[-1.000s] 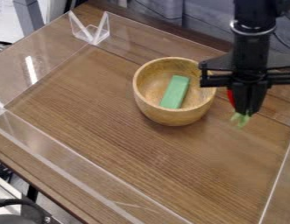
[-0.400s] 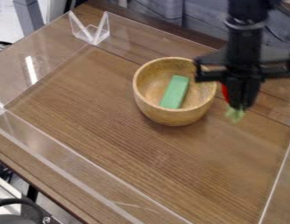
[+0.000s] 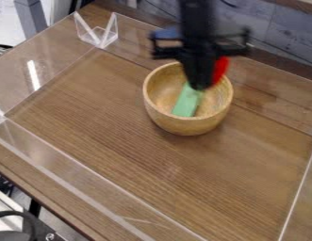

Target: Move the red fruit to the left

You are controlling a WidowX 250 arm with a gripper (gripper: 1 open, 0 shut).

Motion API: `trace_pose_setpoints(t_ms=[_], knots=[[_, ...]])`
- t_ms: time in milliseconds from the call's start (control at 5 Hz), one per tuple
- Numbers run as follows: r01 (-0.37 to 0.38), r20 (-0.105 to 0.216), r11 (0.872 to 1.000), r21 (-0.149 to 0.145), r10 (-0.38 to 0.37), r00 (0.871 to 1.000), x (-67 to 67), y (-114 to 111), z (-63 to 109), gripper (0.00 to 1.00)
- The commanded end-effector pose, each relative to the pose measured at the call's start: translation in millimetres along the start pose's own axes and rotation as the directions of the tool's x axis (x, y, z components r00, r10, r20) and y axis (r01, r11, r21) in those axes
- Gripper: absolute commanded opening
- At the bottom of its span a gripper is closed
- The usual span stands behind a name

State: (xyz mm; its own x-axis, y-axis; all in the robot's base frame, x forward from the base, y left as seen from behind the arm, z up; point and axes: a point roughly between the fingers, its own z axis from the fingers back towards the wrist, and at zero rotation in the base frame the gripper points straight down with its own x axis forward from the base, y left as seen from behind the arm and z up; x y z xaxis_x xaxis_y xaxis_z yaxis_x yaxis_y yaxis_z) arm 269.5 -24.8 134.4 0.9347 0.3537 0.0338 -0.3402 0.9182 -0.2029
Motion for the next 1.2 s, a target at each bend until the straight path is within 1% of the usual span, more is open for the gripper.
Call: trace_pose_setpoints(t_ms=[0,200,400,600,800,1000], knots=[[0.033,0.039,0.999,-0.017,-0.033,0.999,6.5,27,22.1,0.00],[0.065,0.039,0.998,0.003,-0.065,0.997,11.5,58,22.9,0.00],[0.098,0.035,0.995,0.028,-0.099,0.994,19.8,85,15.3,0.00],[0.118,0.036,0.991,0.057,-0.120,0.992,29.0,108,3.0,0.00],[0.125,0.033,0.989,0.077,-0.127,0.991,38.7,128,-11.2,0.00],[0.127,0.033,0.988,0.092,-0.130,0.991,49.0,143,-24.2,0.00]])
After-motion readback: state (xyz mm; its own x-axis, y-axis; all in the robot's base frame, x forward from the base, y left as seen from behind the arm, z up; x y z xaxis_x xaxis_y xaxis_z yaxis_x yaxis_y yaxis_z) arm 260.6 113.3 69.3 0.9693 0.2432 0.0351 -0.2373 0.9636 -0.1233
